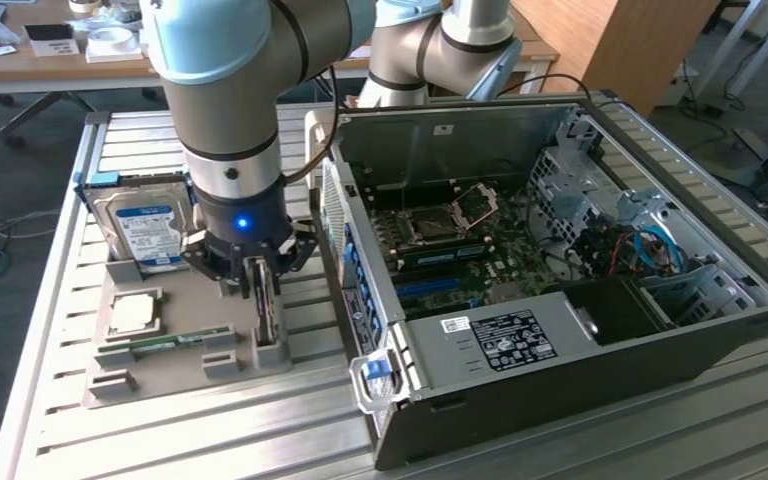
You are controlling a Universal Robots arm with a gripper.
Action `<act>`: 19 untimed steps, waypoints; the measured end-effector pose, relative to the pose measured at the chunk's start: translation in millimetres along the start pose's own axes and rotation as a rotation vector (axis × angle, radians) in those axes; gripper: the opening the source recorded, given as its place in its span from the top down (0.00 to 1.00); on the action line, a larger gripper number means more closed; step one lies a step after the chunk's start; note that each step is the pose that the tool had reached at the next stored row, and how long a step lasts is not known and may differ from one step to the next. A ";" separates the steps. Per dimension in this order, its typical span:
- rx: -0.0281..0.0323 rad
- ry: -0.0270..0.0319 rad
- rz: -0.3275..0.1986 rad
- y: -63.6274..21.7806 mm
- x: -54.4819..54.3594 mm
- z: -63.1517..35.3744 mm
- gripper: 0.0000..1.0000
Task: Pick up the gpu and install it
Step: 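Pick up the gpu and move the gpu toward the slot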
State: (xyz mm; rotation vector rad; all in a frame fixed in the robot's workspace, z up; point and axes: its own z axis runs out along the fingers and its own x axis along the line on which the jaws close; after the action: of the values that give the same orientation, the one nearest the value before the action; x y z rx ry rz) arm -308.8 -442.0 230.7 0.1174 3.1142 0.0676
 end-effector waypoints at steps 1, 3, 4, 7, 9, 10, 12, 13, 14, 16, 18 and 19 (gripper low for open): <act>-0.0001 0.0000 0.000 0.0 -0.1 0.1 0.58; 0.0000 0.0000 0.000 0.1 -0.2 0.1 0.58; 0.0000 0.0000 0.000 0.1 -0.2 0.1 0.58; -0.0002 -0.0002 0.000 -0.2 -0.4 0.6 0.58; -0.0001 -0.0001 0.000 -0.4 -0.3 1.6 0.58; -0.0001 -0.0001 0.000 -0.5 -0.3 2.7 0.58; 0.0000 0.0001 0.000 -0.5 -0.3 3.1 0.58; 0.0001 0.0001 0.000 -0.5 -0.3 3.1 0.58; 0.0001 0.0001 0.000 -0.5 -0.3 3.1 0.58; -0.0001 0.0000 0.000 -0.5 -0.3 3.2 0.58; -0.0001 0.0000 0.000 -0.5 -0.3 3.2 0.58; -0.0001 0.0000 0.000 -0.5 -0.3 3.2 0.58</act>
State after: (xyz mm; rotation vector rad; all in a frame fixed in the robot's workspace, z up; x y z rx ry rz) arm -308.5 -442.4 227.5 0.1176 3.1142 0.0677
